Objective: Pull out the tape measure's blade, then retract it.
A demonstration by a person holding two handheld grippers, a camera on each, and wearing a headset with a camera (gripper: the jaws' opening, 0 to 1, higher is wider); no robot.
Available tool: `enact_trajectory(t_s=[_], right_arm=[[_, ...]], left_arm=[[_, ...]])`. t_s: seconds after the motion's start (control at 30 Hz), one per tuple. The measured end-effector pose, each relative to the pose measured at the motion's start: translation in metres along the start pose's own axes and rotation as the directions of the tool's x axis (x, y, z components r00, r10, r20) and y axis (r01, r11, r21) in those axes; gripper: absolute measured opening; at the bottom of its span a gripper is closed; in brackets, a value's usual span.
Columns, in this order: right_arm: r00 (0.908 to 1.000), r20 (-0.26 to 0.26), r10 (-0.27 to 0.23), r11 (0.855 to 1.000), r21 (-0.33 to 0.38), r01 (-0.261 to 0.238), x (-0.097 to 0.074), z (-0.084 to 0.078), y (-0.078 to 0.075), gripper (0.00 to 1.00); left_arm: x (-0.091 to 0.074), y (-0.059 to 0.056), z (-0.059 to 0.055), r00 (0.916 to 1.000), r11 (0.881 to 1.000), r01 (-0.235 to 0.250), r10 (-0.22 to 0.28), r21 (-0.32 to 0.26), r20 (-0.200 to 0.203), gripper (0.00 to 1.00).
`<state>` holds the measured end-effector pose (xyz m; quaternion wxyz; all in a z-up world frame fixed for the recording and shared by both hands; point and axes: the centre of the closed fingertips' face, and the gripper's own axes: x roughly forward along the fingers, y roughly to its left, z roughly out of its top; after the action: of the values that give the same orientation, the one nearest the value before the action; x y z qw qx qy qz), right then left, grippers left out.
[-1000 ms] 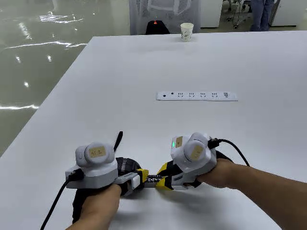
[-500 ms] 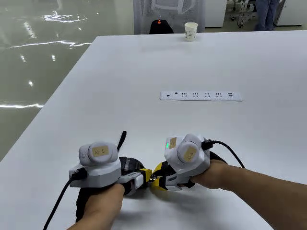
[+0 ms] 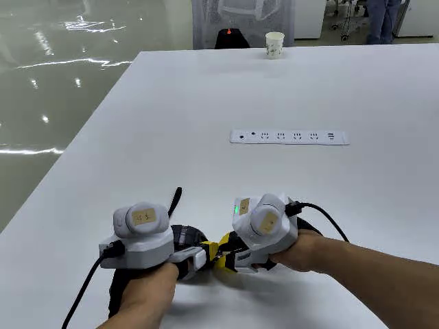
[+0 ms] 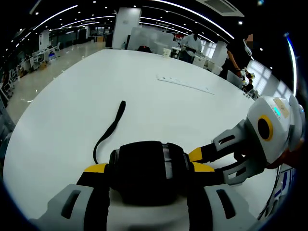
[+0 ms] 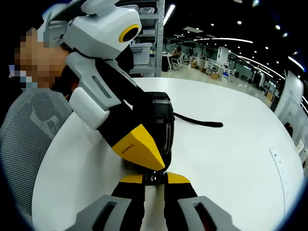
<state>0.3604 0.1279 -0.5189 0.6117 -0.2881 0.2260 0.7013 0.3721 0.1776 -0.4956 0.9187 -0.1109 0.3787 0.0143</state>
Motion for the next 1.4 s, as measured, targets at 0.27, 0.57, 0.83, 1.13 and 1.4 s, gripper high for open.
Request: enact_trajectory(t_s=[0.27, 0.57, 0.83, 1.13, 1.4], right_arm=[[1.0000, -0.005, -0.002, 1.000, -0.013, 0.002, 0.0001, 0.0004, 0.0006, 0.11], [0.9999, -0.011, -0.001, 1.000, -0.015, 0.001, 0.0016, -0.0002, -0.0006, 0.12], [0.9998, -0.018, -0.005, 1.000, -0.012, 0.005, 0.0019, -0.0002, -0.0014, 0.12], [0.9997, -0.019, -0.016, 1.000, -0.002, 0.016, 0.0016, -0.0004, -0.0015, 0.12], [0.9994, -0.014, -0.033, 0.999, 0.008, 0.033, 0.0001, -0.0002, -0.0011, 0.14]], left_arm=[[-0.0001, -0.0005, 0.0000, 1.0000, 1.000, 0.003, -0.003, 0.006, 0.007, 0.62], [0.0008, -0.0001, 0.0005, 1.0000, 1.000, 0.007, -0.007, 0.000, 0.005, 0.63], [0.0016, 0.0000, 0.0006, 1.0000, 1.000, 0.006, -0.006, -0.001, 0.007, 0.63], [0.0019, -0.0003, 0.0006, 0.9999, 1.000, 0.011, -0.011, -0.010, 0.004, 0.64], [0.0009, -0.0007, -0.0003, 0.9998, 1.000, 0.021, -0.021, -0.017, 0.000, 0.64]])
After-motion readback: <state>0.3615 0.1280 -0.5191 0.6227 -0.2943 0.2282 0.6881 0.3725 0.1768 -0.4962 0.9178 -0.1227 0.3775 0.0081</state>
